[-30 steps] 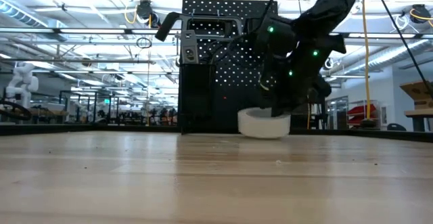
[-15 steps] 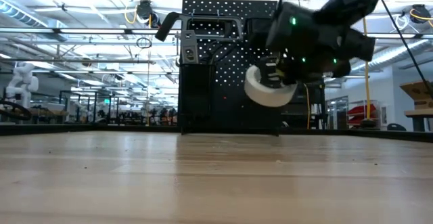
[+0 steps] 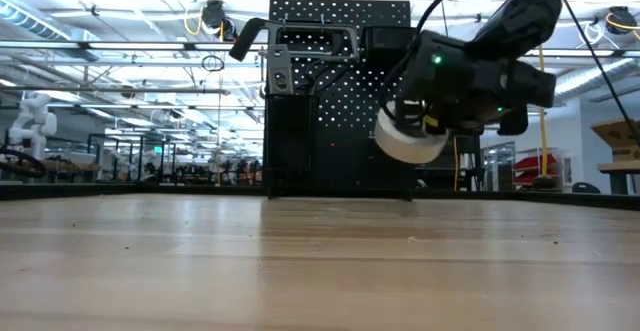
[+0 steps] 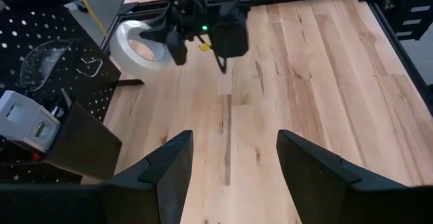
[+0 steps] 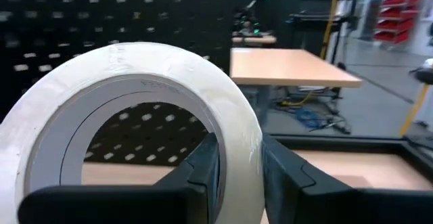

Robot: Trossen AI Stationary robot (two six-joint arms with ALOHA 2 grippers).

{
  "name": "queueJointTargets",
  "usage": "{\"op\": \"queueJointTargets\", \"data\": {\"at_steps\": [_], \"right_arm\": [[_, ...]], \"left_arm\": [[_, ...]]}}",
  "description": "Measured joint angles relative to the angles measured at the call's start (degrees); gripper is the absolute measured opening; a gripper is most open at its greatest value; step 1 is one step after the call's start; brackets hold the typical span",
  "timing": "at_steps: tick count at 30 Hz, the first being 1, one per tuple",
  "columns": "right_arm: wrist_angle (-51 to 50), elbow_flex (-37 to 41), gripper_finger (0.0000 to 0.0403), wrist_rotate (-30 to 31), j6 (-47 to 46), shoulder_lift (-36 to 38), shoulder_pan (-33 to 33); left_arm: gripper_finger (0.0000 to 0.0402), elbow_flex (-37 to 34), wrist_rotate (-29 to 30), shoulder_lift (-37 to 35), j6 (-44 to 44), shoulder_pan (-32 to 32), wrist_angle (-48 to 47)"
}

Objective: Hang tools onto peg board
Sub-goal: Hang the white tape on the black peg board

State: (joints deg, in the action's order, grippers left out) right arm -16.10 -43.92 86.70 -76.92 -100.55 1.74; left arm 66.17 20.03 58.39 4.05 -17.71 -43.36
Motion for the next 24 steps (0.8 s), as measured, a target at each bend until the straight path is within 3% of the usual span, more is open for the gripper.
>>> {"op": "queueJointTargets", "data": {"at_steps": [6, 13, 18, 24], "right_arm": [[1.13, -0.61, 0.007, -1.06, 2.72, 1.09, 7.87], [1.13, -1.44, 0.007, 3.24, 15.4, 6.5, 18.46], [0.94, -1.46, 0.007, 3.15, 25.43, 8.73, 21.73], [0.95, -1.46, 0.007, 3.26, 30.75, 10.72, 22.71]], "left_arm": [[0.0219, 0.0, -1.12, 2.68, 0.18, 0.0, 4.27], [0.0219, -0.85, -3.08, 13.43, 3.81, -0.3, 12.1], [0.0219, -14.05, -1.12, 19.07, 7.37, -1.74, 40.58], [0.0219, -32.16, 11.13, 24.97, 17.41, 0.9, 87.84]]}}
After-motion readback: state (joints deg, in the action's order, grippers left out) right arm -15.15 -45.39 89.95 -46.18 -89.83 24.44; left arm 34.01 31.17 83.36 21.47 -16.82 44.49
